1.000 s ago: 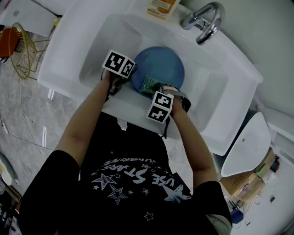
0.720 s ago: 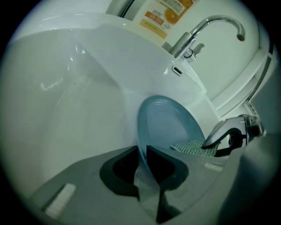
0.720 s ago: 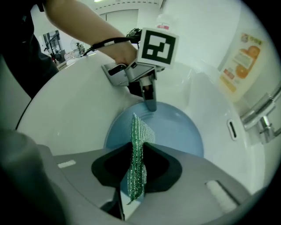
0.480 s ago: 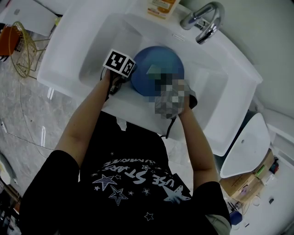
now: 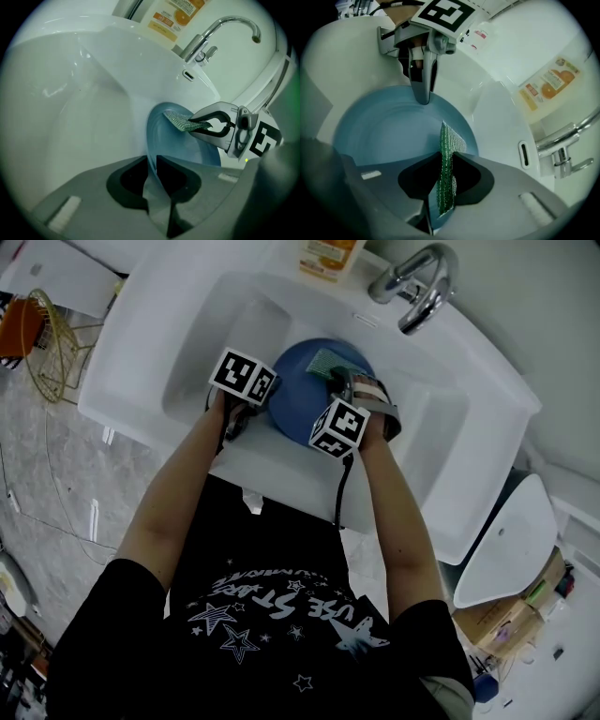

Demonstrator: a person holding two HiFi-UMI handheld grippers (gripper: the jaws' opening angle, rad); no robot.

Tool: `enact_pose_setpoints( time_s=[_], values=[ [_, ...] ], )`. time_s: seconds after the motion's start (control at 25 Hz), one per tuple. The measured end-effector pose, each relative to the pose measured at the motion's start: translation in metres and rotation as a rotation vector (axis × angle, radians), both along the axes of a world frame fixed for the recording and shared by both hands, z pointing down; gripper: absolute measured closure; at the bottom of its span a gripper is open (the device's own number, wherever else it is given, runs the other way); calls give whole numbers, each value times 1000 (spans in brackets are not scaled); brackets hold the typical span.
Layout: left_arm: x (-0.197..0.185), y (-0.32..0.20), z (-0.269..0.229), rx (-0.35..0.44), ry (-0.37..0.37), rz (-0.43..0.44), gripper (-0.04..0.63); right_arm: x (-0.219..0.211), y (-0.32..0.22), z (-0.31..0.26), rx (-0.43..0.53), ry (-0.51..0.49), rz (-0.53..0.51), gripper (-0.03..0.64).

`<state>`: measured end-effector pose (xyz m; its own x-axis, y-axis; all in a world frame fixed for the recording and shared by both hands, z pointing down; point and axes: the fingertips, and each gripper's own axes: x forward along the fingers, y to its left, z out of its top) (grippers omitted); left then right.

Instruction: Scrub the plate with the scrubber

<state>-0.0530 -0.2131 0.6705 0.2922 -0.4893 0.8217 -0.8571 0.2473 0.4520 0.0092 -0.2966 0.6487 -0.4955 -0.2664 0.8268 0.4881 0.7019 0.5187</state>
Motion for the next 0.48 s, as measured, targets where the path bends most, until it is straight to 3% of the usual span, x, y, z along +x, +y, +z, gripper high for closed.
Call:
enact_pose_setpoints(
  time_s=[0.48],
  values=[
    [-1,-1,-3,14,-4,-4,532,39,5,6,-76,90,158,514]
  ],
)
